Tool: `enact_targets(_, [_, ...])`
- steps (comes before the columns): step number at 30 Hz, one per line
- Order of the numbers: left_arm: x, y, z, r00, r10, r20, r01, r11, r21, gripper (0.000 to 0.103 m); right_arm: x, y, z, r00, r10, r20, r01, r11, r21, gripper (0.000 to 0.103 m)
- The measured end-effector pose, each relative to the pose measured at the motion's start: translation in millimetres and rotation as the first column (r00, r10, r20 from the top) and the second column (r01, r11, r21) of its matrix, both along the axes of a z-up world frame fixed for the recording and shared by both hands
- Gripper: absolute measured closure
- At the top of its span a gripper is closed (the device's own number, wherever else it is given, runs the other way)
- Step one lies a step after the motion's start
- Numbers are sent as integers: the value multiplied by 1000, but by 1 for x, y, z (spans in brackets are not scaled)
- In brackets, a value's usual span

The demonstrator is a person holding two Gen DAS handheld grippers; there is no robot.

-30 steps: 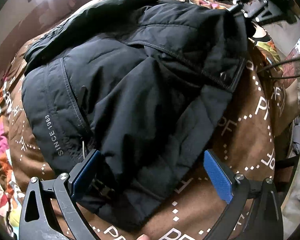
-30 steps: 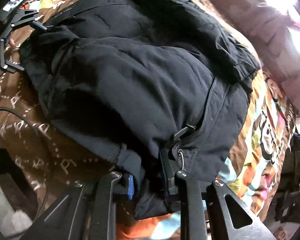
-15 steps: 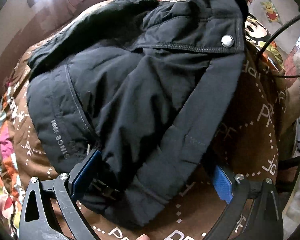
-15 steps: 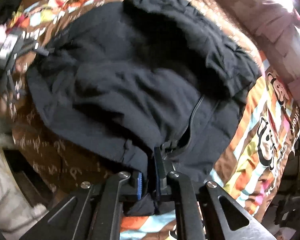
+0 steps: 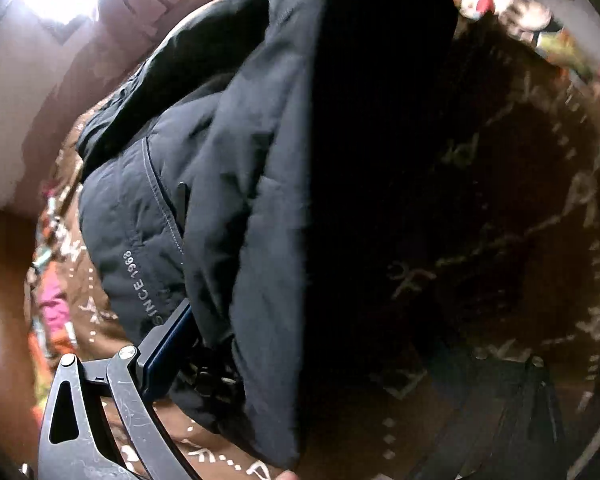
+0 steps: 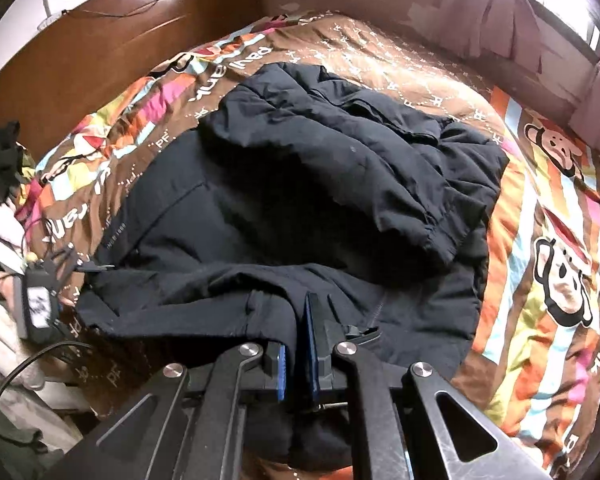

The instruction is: Fold large clothes

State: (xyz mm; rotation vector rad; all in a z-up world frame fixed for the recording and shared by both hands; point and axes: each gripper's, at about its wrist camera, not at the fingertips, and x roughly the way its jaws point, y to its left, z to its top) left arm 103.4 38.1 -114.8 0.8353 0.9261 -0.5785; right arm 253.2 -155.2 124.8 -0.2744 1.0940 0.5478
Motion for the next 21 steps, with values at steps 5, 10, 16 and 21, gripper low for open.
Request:
enact_targets(5, [2,-2,-7,992,24,121,-36,994,102,65,-5,-2,-3,1000,2,-23,-2,1000,10,94])
enact_targets(10, [16,10,13,990,88,114,-93,995,33,90,-17,-9,-10,998,18,-64,-16,1000,17,92])
enact_targets(16, [46,11,46,989,147,18,-145,987,-62,95,-30,-18,-17,996,28,-90,-28,1000,6,88])
enact_targets(21, [75,14,68,968,225,-108,-240,959,-151,96,-45,-20,-25,992,89,-94,-90,996,-9,65])
